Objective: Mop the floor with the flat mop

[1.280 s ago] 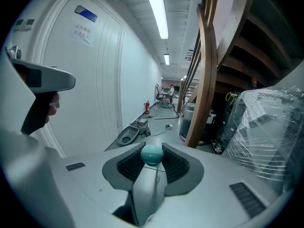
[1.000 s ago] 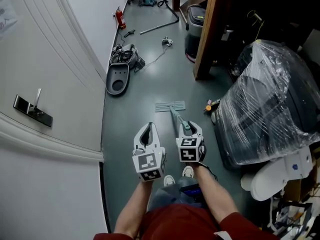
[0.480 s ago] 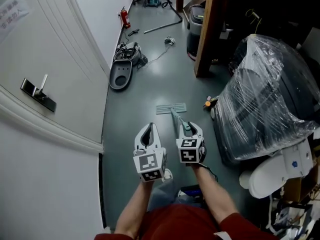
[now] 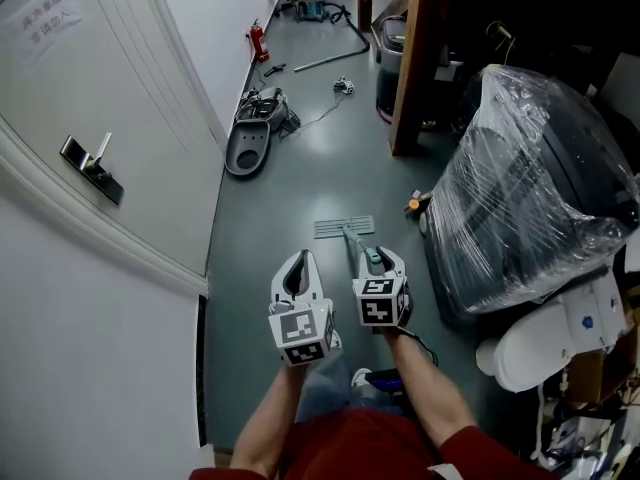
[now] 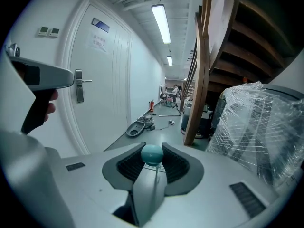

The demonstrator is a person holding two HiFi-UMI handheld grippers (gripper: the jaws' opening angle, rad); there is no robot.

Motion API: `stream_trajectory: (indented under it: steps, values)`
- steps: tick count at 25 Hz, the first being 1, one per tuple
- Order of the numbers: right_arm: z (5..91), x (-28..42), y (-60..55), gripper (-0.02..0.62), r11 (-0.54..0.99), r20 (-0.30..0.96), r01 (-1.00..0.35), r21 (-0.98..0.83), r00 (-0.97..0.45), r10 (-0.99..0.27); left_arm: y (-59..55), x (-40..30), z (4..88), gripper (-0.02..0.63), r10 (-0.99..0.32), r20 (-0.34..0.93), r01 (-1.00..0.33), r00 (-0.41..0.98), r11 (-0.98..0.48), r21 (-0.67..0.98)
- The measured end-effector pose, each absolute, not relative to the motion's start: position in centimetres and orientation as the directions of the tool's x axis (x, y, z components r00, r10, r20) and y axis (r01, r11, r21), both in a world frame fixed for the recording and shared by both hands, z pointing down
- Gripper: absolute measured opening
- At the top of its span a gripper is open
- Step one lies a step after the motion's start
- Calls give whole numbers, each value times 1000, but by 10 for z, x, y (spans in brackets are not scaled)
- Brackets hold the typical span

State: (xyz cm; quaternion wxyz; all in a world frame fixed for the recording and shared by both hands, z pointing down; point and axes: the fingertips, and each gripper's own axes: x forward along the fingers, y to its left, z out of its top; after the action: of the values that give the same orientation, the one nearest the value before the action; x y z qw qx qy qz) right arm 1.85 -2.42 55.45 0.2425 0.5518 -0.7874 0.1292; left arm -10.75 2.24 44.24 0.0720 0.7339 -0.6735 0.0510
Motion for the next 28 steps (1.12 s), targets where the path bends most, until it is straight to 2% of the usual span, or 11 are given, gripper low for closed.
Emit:
stream_trajectory:
  steps: [11,28]
  values:
    - [550,32,35,115,354,527,-935,32,-285,-801,67,-93,446,14,-975,197,-995,99,-96,22]
    - [552,11,46,115,363,512,-928,77,-276,-813,69,-108,437,14,-976,180,-992,123,-116,47]
